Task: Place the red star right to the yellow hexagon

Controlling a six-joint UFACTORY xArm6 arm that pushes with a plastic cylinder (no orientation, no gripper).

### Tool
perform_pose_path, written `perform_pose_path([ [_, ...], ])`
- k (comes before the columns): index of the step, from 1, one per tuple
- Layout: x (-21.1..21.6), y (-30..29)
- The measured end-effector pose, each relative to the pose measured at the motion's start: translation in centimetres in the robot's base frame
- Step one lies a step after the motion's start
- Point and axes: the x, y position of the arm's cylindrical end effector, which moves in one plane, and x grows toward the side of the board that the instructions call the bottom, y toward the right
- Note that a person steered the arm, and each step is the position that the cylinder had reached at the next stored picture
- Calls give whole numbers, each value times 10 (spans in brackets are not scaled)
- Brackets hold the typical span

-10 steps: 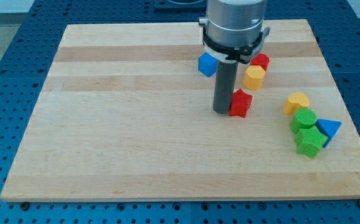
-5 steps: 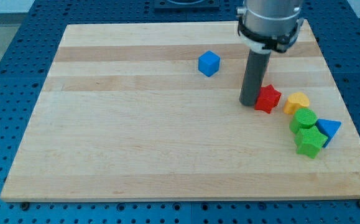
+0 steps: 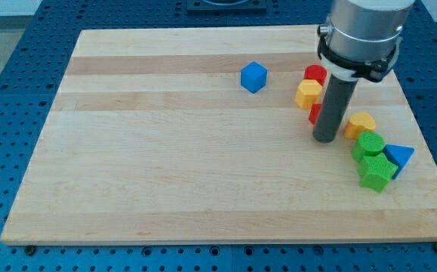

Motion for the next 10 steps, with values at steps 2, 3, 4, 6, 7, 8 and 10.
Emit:
perform_pose_path([
  [2,-9,-1],
  [3,-29,-1],
  [4,-48,-1],
  [6,-51,0],
  [7,-62,24],
  [8,-63,31],
  [10,-63,59],
])
